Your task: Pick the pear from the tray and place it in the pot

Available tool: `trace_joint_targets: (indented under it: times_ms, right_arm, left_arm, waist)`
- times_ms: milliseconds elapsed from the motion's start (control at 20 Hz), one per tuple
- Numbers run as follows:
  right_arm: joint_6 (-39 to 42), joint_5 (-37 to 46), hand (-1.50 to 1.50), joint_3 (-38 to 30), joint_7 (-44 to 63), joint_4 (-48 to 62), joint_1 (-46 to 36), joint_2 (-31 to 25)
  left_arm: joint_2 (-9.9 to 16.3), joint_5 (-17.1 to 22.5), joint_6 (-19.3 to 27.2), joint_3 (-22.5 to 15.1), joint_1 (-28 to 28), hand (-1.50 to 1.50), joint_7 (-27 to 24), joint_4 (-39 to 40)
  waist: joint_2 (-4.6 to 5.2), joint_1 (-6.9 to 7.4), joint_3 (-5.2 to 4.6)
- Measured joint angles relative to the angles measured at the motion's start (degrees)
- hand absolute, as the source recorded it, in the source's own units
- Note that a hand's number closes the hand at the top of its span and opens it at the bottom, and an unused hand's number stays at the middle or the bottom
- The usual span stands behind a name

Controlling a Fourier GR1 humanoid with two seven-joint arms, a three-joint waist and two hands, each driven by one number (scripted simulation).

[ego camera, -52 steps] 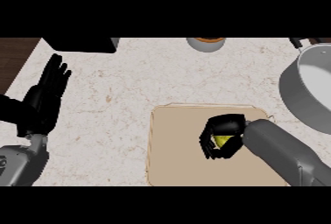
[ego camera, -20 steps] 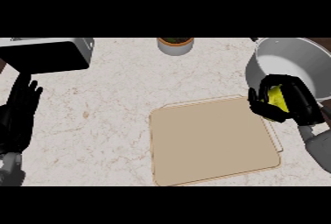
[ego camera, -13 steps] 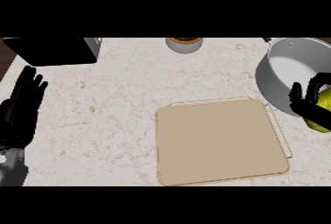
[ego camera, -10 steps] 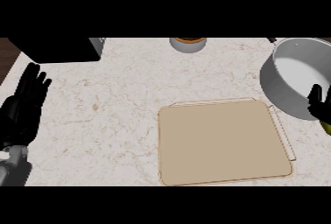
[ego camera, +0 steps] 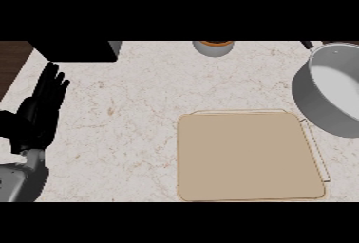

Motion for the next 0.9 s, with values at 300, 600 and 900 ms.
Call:
trace_joint_targets:
  times_ms: [300,600,900]
  right_arm:
    - [-8.2,14.5,1.50,2.8,-1.4,13.4,-5.1,-0.7]
    - [-9.9,21.6,1.50,3.4,-8.7,33.5,-15.1,5.1]
    - [-4.6,21.3,-1.50,0.9,-14.1,49.9,-22.4,9.0]
  left_arm:
    - [-0.9,-0.5,-1.0,-0.7,0.1,0.00,-0.8,0.0]
    - [-1.7,-1.6,-1.3,-0.5,-0.9,0.00,-0.2,0.5]
    - [-1.9,-1.6,-2.2,0.3,-1.7,0.00,0.4,0.4]
  waist:
    - [0.44,1.77,0.01]
    - [0.50,2.04,0.07]
    - [0.76,2.51,0.15]
